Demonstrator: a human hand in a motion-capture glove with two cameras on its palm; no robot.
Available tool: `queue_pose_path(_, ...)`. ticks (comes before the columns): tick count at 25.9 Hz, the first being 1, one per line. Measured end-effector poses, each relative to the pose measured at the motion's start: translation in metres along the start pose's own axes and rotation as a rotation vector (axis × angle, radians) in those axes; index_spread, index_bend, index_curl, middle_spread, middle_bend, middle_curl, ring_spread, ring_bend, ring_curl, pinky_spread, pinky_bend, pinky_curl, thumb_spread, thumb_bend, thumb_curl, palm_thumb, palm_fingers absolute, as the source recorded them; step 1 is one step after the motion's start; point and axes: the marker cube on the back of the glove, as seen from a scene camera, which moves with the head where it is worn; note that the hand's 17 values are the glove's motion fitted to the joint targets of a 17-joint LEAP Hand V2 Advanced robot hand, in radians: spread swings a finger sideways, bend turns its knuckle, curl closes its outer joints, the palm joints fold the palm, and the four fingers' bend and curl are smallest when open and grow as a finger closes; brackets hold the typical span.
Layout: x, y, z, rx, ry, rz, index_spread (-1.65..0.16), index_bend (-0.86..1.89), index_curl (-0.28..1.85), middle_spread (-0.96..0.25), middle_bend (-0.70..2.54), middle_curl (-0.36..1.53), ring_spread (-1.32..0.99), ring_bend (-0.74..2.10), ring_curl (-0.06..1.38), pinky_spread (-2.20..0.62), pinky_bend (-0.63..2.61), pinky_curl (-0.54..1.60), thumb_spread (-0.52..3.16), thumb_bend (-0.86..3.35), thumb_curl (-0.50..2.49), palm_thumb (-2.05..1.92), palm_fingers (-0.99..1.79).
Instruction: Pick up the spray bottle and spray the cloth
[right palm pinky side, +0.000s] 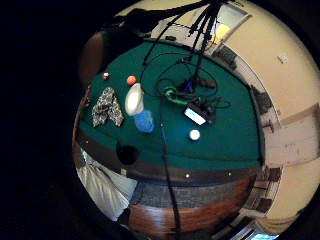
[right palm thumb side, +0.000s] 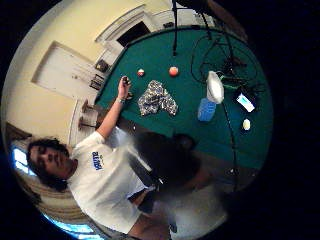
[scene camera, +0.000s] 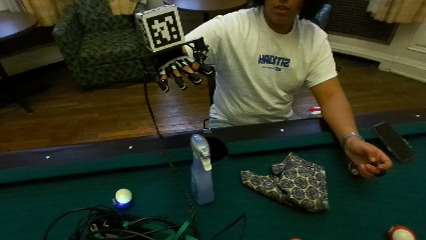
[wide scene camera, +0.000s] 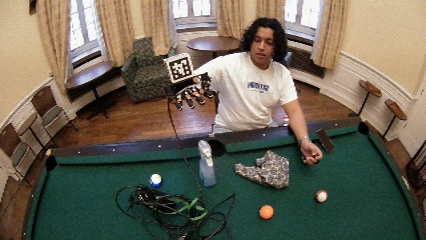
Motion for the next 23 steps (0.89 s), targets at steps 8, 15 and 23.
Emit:
queue_pose_path(8, 0.004, 0.004, 0.009, -0.010, -0.004, 0.027, -0.39, 0.16, 0.13, -0.12, 0.21, 0.13, -0.05, 0.32, 0.14, 0.20, 0.44, 0.19, 0.74, 0.09, 0.11, 0.25, 0.41)
queue_pose_path(15, 0.015, 0.010, 0.025, -0.020, -0.009, 0.036, -0.45, 0.15, 0.17, -0.12, 0.21, 0.18, -0.05, 0.32, 0.18, 0.23, 0.43, 0.23, 0.89, 0.05, 0.15, 0.26, 0.40)
queue_pose_path(23, 0.039, 0.033, 0.074, -0.032, -0.057, 0.093, -0.46, 0.14, 0.20, -0.12, 0.20, 0.22, -0.06, 0.32, 0.20, 0.25, 0.44, 0.26, 0.97, 0.01, 0.19, 0.29, 0.39)
